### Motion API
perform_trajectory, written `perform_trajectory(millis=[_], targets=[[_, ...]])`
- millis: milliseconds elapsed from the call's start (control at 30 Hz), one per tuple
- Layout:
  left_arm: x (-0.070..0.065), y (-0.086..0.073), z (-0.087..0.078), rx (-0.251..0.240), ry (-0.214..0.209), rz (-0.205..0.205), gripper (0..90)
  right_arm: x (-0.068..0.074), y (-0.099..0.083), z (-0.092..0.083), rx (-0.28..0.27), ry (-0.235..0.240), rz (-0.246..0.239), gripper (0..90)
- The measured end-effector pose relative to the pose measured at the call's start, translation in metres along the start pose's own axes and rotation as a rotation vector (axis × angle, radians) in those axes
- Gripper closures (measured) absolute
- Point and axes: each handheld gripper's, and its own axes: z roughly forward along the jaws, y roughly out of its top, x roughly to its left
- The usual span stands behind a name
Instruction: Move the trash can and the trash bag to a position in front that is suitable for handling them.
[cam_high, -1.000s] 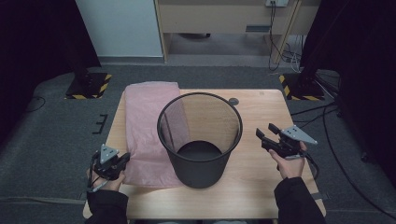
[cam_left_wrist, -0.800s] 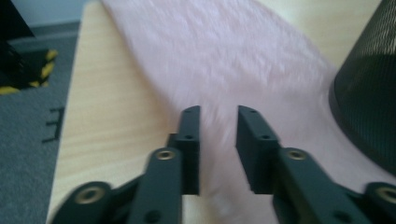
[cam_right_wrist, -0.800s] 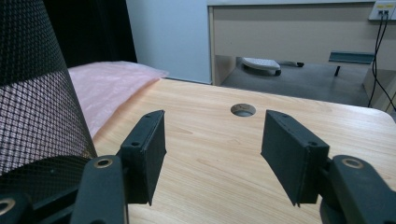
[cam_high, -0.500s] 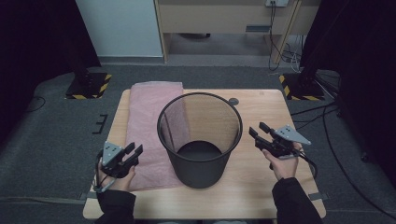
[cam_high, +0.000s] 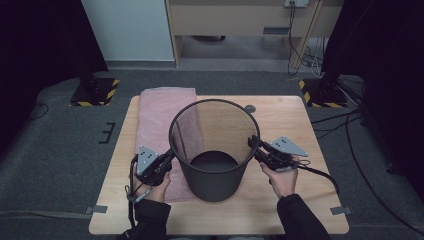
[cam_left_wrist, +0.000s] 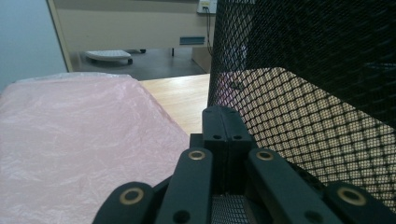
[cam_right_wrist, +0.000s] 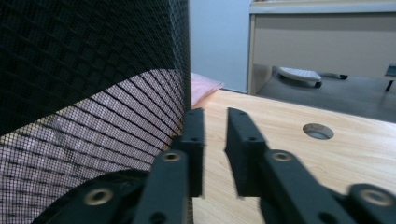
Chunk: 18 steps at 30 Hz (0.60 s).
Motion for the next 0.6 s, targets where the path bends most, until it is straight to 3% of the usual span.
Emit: perform_trajectory(millis=[133,167,367,600], targets=[[0.001,0.0,0.002,-0.004,-0.007,-0.011,89.9,0.003,0.001,-0.001,0.003,0.008,0.023,88.7],[0.001,0.0,0.002,-0.011,-0.012,-0.032,90.0,0.005,0.0,-0.001,-0.008,0.01,0.02,90.0],[-0.003,0.008,0.007,-0.042,-0.016,-0.043,90.0,0.003,0.003,-0.004,0.009,0.005,0.008,90.0],[-0.021,0.016,0.02,-0.053,-0.019,-0.034,90.0,-0.007,0.01,-0.016,0.055,-0.058,-0.026,90.0]])
